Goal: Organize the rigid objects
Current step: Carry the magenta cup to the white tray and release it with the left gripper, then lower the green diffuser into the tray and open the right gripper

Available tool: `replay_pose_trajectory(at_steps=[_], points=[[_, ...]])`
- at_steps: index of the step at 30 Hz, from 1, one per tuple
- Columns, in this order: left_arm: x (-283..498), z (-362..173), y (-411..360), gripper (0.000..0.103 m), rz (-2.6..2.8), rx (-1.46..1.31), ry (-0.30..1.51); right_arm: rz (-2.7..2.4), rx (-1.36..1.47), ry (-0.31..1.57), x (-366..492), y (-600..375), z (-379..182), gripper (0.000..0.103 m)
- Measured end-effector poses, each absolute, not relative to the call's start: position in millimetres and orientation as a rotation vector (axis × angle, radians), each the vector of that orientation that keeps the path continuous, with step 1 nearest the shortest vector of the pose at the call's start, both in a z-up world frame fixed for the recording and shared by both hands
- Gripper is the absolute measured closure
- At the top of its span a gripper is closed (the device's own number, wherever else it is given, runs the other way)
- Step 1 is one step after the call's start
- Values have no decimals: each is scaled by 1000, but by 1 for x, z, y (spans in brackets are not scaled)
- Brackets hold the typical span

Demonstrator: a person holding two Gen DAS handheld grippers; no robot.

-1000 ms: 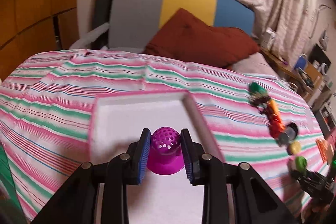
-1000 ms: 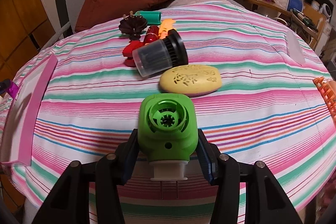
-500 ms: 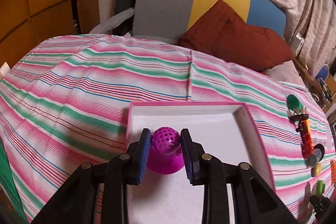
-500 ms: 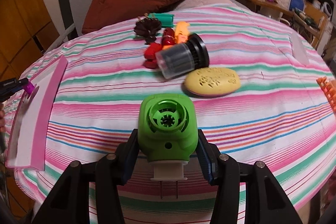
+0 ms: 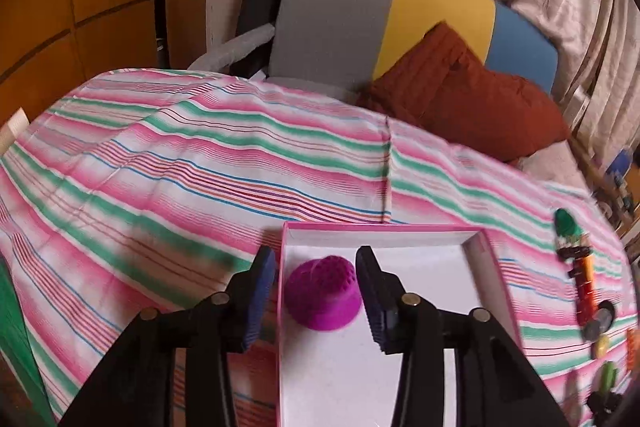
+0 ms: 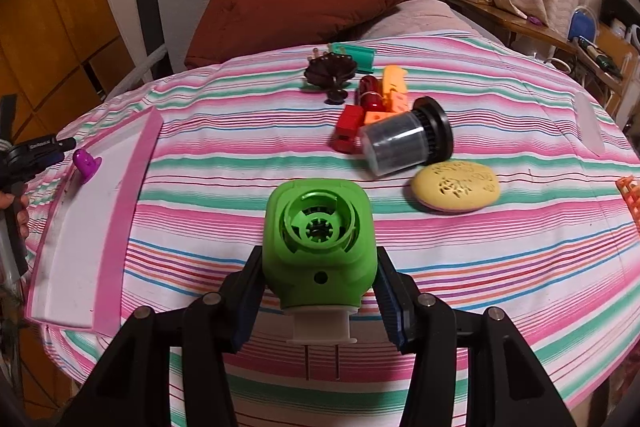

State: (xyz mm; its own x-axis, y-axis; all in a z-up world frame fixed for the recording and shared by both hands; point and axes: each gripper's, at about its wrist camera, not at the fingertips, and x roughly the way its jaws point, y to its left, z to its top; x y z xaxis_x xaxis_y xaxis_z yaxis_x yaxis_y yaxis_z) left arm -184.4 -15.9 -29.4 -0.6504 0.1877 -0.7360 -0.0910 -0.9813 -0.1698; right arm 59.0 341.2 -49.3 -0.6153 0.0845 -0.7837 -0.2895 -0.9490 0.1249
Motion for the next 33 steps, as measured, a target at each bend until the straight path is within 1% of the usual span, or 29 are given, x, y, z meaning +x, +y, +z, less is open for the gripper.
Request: replay_pose_trajectory(at_steps=[5,12,24,27,33], points=[[-149,-25,-25,59,2677,-1190,-260,2652,-1268,376,52,332,-48,51],[-101,-25,-12,59,2623,-1153,-228,2739,-1274,341,33,304,-32,51],[-71,-40,-6,59,2587,-1201,-168,2921,-1333,154,-21,227,-3,51],[-66,-42,-8,59,2590,-1198,-154,2949,-1385,83,-41,203,-6,51],[-61,-41,-9,59,2596,-1186,-113,2962,-1523,23,-87,167,-20,51]])
